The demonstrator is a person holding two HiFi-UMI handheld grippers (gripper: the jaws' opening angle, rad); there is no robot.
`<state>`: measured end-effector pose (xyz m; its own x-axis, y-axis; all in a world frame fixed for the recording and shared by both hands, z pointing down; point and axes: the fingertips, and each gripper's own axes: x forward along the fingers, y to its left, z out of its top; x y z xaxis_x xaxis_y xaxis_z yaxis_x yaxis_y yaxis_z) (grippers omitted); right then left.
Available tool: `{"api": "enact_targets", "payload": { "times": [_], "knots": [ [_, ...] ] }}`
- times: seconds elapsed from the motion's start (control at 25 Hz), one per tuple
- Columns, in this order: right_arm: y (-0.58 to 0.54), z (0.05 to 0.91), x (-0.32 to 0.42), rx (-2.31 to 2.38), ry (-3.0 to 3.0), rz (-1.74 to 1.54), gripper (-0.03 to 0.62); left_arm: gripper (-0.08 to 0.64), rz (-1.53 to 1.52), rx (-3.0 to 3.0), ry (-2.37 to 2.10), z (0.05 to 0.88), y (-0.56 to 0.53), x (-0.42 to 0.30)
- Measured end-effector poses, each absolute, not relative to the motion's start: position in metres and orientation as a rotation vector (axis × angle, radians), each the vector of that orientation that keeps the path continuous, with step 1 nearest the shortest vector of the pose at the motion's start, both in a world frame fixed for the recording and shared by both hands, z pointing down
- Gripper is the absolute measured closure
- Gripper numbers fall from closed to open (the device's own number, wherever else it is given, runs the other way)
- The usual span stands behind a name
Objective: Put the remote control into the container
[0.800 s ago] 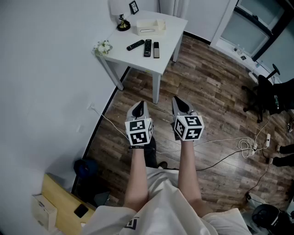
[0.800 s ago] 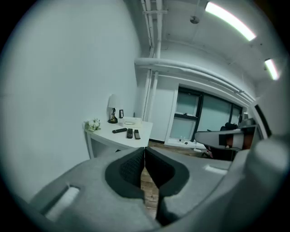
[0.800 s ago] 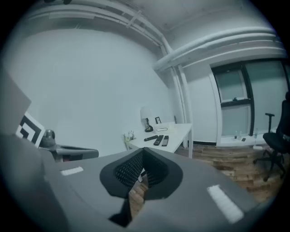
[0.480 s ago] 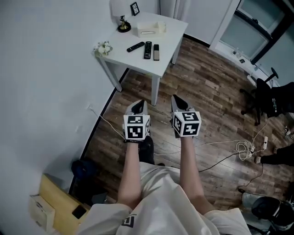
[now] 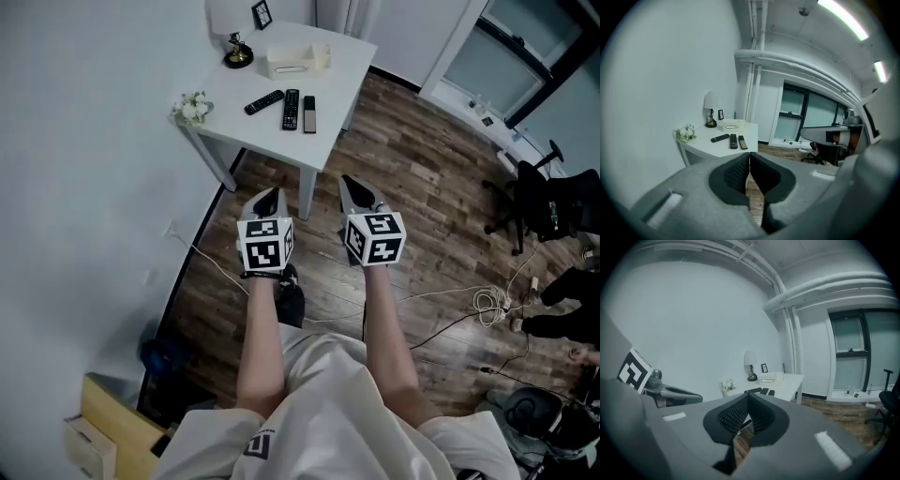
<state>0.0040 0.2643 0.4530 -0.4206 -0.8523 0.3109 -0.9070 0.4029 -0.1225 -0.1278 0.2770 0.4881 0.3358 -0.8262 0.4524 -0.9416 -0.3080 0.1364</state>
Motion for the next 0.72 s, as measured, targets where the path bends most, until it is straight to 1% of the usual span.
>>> {"api": "enact_targets", "payload": {
  "times": [0.16,0.44,0.72],
  "knots": [
    [0.235,0.457,0.004,1.580,-2.451,0.443,0.594,0.552,0.305,2.191,-1.514,0.485,0.243,-0.131],
    [0.182,0.471,0.003,1.583,-2.420,0.495,0.594,0.555,0.218,2.259,-1.480,0.471,0.180,-0.129],
    [0.134,0.481,-0.006,1.586,-2.366,0.490,0.594,0.555,0.382,2.333,-1.414,0.481,0.128,-0.121]
  ]
}}
